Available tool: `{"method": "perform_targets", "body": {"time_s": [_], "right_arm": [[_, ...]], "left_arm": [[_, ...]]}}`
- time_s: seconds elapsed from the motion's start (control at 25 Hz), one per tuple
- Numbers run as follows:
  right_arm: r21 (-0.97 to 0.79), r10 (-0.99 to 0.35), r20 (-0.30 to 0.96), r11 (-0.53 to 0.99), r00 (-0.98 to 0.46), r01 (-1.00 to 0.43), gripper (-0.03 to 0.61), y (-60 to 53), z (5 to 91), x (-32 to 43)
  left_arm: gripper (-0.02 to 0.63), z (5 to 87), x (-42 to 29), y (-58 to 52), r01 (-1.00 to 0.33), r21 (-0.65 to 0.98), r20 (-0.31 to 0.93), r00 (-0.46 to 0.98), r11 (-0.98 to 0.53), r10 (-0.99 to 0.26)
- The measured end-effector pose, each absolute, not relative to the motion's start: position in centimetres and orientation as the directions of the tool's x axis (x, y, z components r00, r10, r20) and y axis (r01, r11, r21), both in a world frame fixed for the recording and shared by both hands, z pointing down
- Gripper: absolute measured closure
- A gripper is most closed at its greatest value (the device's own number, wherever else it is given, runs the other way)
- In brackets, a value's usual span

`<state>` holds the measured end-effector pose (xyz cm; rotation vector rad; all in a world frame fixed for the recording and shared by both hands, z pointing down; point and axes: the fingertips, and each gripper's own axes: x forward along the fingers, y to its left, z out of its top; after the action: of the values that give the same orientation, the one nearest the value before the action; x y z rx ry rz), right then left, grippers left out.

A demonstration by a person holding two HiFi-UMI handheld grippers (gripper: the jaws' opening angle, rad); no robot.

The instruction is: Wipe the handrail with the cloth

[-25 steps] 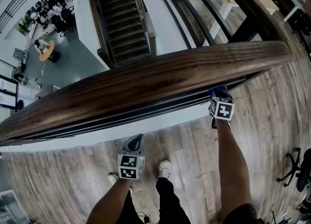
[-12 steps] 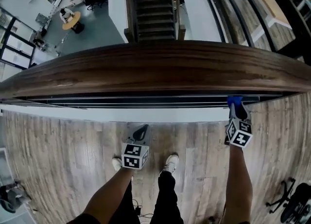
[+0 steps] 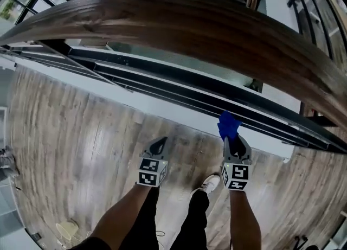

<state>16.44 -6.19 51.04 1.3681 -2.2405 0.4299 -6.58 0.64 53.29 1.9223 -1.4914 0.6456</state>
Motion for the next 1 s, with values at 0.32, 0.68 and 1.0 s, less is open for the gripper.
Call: {"method": "perform_targets", "body": {"time_s": [0.32, 0.68, 1.0], "right_arm": [[-0.090, -0.621, 0.563, 0.610, -0.546, -0.787, 0.446, -8.4, 55.7, -9.0], [-0.086, -0.572, 0.612, 0.638, -0.546, -0.765, 0.446, -13.9, 60.5, -29.5], [-0.059, -0.599, 0.622, 0.607, -0.505, -0.792, 0.446, -18.0, 63.7, -39.3]], "left_arm": [[0.615, 55.3, -26.7, 1.3, -0.984, 0.176, 0.699, 0.145, -0.028, -0.700], [0.615, 56.1, -43.9, -5.8, -0.991, 0.104, 0.646, 0.136, -0.090, -0.751], [0.615, 58.5, -51.6, -8.2, -0.984, 0.165, 0.650, 0.158, -0.066, -0.744]]}}
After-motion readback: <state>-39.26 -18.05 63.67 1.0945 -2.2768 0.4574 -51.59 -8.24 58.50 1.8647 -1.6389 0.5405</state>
